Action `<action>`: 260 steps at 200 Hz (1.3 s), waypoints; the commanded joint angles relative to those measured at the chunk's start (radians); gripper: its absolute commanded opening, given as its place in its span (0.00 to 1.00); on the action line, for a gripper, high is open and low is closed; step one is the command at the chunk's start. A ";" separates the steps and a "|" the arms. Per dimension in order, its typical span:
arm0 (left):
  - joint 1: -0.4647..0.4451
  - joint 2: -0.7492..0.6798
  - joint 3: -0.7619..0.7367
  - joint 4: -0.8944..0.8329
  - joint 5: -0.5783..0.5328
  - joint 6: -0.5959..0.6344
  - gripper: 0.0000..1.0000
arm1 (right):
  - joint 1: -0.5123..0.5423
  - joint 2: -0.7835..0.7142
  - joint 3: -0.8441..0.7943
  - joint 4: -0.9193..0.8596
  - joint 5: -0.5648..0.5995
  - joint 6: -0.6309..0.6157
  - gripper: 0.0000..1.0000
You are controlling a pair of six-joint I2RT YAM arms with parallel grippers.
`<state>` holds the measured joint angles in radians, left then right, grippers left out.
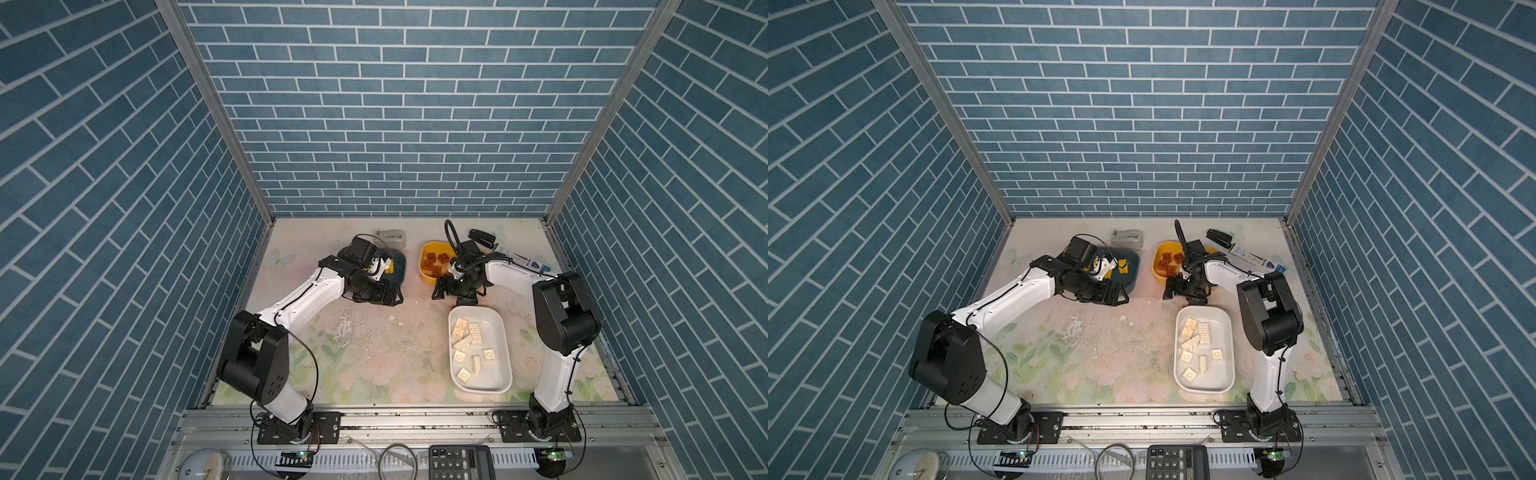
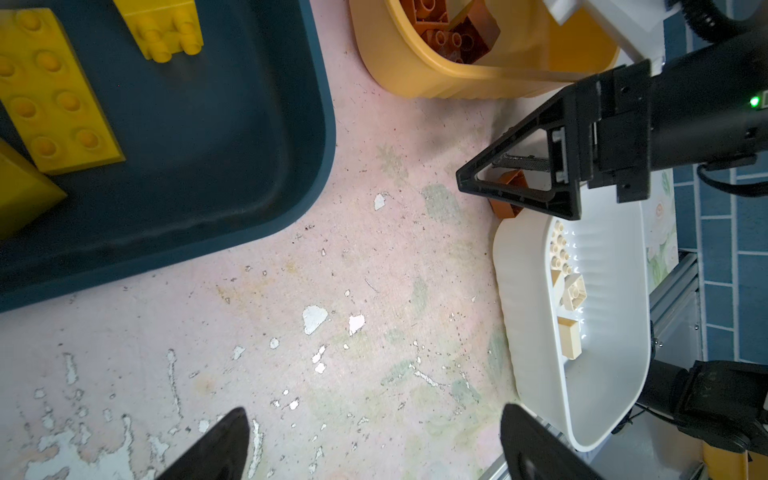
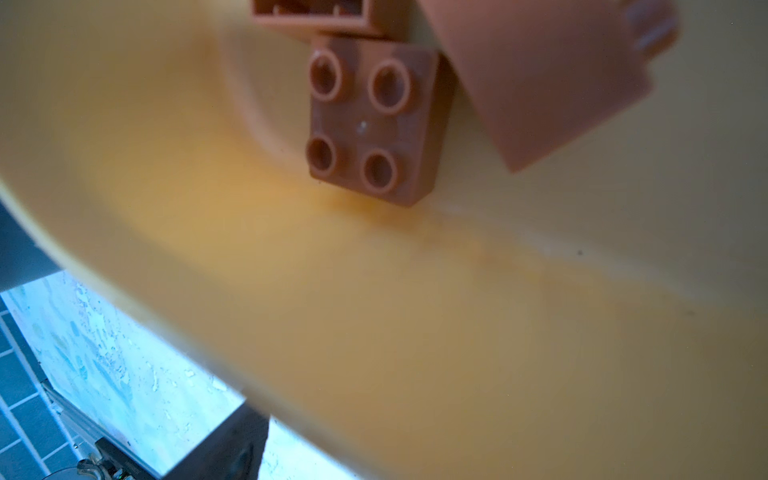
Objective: Sort the legos into containers by color
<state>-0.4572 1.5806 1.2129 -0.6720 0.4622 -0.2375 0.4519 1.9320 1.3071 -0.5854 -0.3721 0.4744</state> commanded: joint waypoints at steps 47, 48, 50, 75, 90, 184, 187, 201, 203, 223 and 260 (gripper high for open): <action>0.017 -0.039 -0.014 0.046 -0.029 -0.057 0.96 | -0.005 -0.028 0.005 0.015 -0.111 0.015 0.95; 0.017 -0.039 -0.015 0.045 -0.029 -0.057 0.96 | -0.005 -0.027 0.005 0.017 -0.112 0.016 0.95; 0.019 -0.039 -0.016 0.046 -0.030 -0.059 0.96 | -0.005 -0.025 0.007 0.021 -0.117 0.017 0.95; 0.030 -0.040 -0.026 0.053 -0.030 -0.073 0.96 | -0.005 0.001 0.032 0.043 -0.165 0.025 0.94; 0.038 -0.039 -0.026 0.053 -0.024 -0.080 0.96 | -0.012 -0.009 0.040 0.035 -0.154 0.022 0.95; 0.061 -0.040 -0.024 0.033 -0.018 -0.075 0.96 | -0.025 0.048 0.175 -0.387 -0.008 -0.214 0.94; 0.061 -0.040 -0.024 0.032 -0.019 -0.074 0.96 | -0.025 0.049 0.173 -0.389 -0.008 -0.215 0.94; 0.064 -0.048 -0.029 0.029 -0.023 -0.075 0.96 | -0.025 0.067 0.180 -0.407 -0.018 -0.238 0.94; 0.064 -0.049 -0.029 0.029 -0.023 -0.075 0.96 | -0.025 0.071 0.184 -0.410 -0.020 -0.240 0.94; 0.067 -0.060 -0.035 0.025 -0.024 -0.075 0.96 | -0.024 0.099 0.210 -0.427 -0.011 -0.268 0.94; 0.074 -0.077 -0.047 0.016 -0.026 -0.069 0.96 | -0.009 0.137 0.237 -0.470 0.022 -0.307 0.88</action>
<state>-0.3950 1.5280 1.1835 -0.6350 0.4419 -0.3145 0.4294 2.0487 1.5105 -0.9722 -0.3874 0.2367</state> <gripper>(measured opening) 0.959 0.898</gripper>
